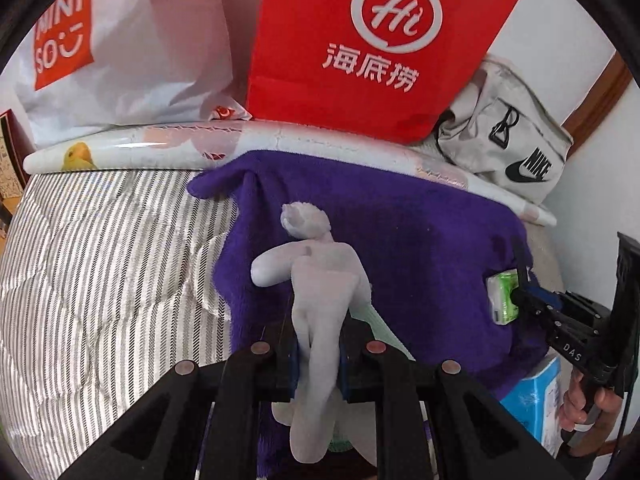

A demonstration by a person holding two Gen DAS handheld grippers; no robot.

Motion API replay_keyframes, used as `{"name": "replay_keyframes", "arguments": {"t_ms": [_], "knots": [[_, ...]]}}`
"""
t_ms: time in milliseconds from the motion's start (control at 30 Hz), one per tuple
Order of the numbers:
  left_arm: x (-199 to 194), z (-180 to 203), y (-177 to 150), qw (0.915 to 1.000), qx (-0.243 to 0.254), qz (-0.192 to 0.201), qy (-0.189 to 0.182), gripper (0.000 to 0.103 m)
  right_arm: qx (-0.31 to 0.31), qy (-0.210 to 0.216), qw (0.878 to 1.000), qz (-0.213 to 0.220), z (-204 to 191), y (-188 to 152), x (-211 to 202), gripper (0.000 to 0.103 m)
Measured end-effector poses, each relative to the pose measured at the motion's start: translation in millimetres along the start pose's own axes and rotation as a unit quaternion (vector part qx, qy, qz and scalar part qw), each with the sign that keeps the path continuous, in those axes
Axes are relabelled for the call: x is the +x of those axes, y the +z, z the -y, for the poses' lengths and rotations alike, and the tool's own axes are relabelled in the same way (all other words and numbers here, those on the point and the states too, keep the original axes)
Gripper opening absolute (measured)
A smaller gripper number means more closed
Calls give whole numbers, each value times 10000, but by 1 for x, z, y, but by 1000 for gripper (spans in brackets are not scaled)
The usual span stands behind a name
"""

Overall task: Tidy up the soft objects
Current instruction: 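Release the glove with the left tool while the right releases the strap on the towel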

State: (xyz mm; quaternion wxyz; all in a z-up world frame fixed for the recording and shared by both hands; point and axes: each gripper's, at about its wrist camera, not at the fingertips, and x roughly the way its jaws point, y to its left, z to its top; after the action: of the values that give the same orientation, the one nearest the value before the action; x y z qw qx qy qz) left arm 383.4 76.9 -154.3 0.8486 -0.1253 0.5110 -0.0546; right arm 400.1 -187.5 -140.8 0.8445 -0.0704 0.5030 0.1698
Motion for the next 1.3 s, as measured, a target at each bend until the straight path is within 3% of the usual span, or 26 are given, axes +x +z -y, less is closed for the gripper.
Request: {"name": "replay_keyframes", "arguments": {"t_ms": [200, 233, 333, 600, 700, 800, 933, 1033, 1300], "knots": [[10, 3, 4, 9999, 73, -102, 110, 19, 81, 75, 9999, -16, 7, 1, 0, 21], [10, 3, 5, 9998, 92, -99, 156, 26, 66, 83, 9999, 0, 7, 2, 0, 25], [6, 5, 5, 9992, 135, -53, 381, 50, 11, 138, 9999, 83, 5, 2, -7, 53], [-34, 5, -5, 9986, 75, 298, 438, 53, 17, 146, 9989, 444, -1, -9, -45, 54], [-66, 9, -21, 9962, 121, 800, 336, 53, 10, 266, 9974, 670, -6, -20, -65, 54], [-89, 15, -36, 9936, 198, 1032, 406, 53, 49, 314, 9958, 863, -10, -34, -86, 54], [-117, 21, -62, 9939, 206, 1047, 261, 53, 58, 135, 9948, 1007, -17, -58, -114, 54], [-134, 24, -87, 9946, 166, 1019, 140, 53, 99, 107, 9961, 874, -22, -80, -132, 54], [-143, 32, -152, 9973, 191, 710, 86, 53, 109, 316, 9970, 693, -39, -157, -166, 54]]}}
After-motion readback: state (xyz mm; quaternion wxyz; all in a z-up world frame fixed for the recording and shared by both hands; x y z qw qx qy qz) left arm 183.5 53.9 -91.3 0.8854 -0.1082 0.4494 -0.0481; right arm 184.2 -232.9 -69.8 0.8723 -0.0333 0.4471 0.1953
